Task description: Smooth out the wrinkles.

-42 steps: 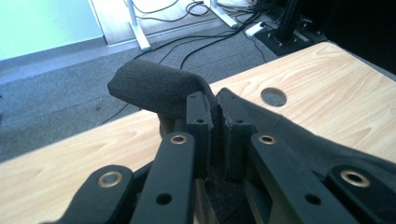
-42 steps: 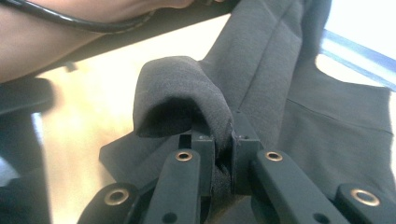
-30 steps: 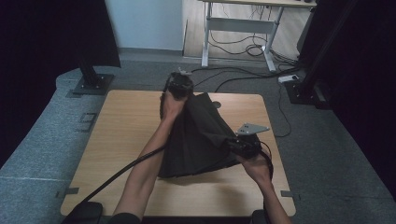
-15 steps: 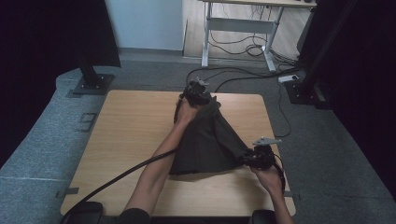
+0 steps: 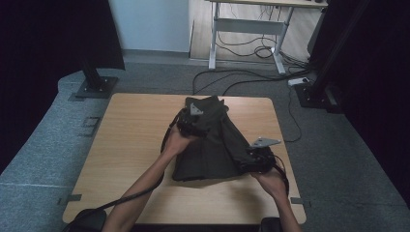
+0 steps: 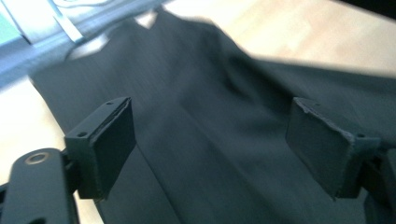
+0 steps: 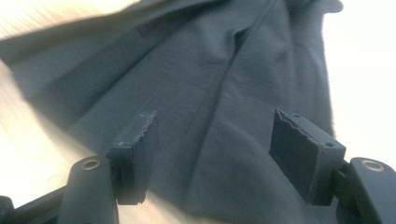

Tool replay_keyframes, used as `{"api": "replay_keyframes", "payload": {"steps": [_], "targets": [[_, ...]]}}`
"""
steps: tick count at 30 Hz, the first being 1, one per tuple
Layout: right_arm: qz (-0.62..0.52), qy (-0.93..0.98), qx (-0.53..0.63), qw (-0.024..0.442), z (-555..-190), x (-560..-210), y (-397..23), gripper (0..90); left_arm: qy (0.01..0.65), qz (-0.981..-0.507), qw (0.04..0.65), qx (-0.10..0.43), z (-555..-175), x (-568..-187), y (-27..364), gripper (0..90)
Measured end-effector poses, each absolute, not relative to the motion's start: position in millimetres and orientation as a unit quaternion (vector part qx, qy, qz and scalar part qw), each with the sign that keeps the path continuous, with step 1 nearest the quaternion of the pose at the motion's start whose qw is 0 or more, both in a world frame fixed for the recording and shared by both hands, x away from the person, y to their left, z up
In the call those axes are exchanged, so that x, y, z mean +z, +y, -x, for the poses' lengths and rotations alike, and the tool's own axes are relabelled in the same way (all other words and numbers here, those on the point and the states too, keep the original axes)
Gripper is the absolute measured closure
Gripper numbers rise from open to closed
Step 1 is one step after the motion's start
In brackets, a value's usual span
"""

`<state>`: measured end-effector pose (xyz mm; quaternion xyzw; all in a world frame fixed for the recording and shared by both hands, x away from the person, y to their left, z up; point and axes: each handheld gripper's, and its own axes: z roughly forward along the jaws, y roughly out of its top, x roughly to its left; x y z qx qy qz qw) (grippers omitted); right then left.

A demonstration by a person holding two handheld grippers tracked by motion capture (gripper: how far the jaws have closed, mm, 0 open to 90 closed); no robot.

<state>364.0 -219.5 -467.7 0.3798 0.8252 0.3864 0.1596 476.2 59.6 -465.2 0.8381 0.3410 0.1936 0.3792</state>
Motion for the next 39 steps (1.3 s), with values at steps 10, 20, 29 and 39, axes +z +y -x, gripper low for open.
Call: {"api": "replay_keyframes", "payload": {"steps": [10, 20, 29, 39], "targets": [[-0.433, 0.828, 0.300, 0.192, -402, -507, -207, 81.2, 0.343, -0.849, 0.361, 0.178, -417, -506, 84, 14.8], [-0.530, 0.775, 0.298, 0.174, -434, -535, -255, 58.1, 0.341, -0.859, 0.332, 0.191, -396, -527, 98, 14.9], [-0.522, 0.774, 0.331, 0.139, -424, -538, -260, 67.0, 0.356, -0.853, 0.337, 0.178, -396, -536, 112, 14.7], [-0.451, 0.824, 0.323, 0.116, -363, -535, -221, 65.4, 0.394, -0.838, 0.318, 0.202, -398, -535, 161, 14.2]]}}
